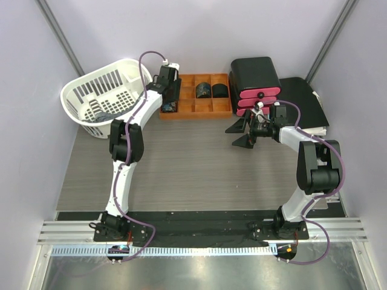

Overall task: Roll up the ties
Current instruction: Place the tie in the storage box, then reset both arms

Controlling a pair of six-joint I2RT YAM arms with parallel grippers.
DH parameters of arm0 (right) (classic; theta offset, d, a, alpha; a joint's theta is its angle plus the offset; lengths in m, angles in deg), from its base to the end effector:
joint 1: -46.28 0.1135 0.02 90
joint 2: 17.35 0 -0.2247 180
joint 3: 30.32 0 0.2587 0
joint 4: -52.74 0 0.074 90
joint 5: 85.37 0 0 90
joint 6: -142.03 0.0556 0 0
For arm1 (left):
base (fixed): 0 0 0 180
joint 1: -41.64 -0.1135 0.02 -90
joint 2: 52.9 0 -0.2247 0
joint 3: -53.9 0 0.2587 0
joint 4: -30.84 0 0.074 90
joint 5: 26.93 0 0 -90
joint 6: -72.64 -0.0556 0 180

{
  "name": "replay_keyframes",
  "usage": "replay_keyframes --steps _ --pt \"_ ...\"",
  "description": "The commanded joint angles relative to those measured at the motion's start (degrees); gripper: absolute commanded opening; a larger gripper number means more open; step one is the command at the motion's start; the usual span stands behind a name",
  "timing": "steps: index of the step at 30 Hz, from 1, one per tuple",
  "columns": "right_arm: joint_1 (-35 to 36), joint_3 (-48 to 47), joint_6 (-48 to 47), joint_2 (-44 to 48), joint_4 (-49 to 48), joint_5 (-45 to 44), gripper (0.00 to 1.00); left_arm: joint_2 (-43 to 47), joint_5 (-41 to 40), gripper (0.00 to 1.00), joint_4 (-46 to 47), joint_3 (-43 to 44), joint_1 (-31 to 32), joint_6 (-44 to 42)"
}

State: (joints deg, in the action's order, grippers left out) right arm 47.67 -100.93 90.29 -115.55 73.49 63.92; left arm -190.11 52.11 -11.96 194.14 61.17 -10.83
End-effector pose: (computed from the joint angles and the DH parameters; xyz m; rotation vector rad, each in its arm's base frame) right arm 0.3481 0.0563 0.1396 0.2609 2.3953 1.5646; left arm 0.5144 -0.1713 0.1976 0.1540 2.2447 -0.0275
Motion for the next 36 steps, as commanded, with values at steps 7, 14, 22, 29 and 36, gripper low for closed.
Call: replay_keyframes --steps 7,14,22,29,36 --pt "-0.07 -0.38 0.59 1.51 -1.80 1.01 1.00 -3.33 -2.84 0.50 0.47 0.09 -0.89 -0.99" --pt "-0.07 -0.47 0.59 1.86 -1.44 1.01 1.00 -3.86 -1.52 0.48 0.64 1.14 -1.33 -0.64" --pt "-0.07 -2.39 0.67 3.35 -1.09 0.74 1.00 2.28 0.59 0.83 1.00 4.57 -1.07 -2.04" --pt "-0.24 -4.68 -1.69 7.04 0.13 -0.13 1.00 15.20 8.40 1.00 -1.28 0.27 0.68 -3.36" --pt "-0.68 -7.94 -12.23 11.78 11.89 -5.66 1.00 29.26 21.50 1.00 -14.10 -10.88 0.77 -1.95"
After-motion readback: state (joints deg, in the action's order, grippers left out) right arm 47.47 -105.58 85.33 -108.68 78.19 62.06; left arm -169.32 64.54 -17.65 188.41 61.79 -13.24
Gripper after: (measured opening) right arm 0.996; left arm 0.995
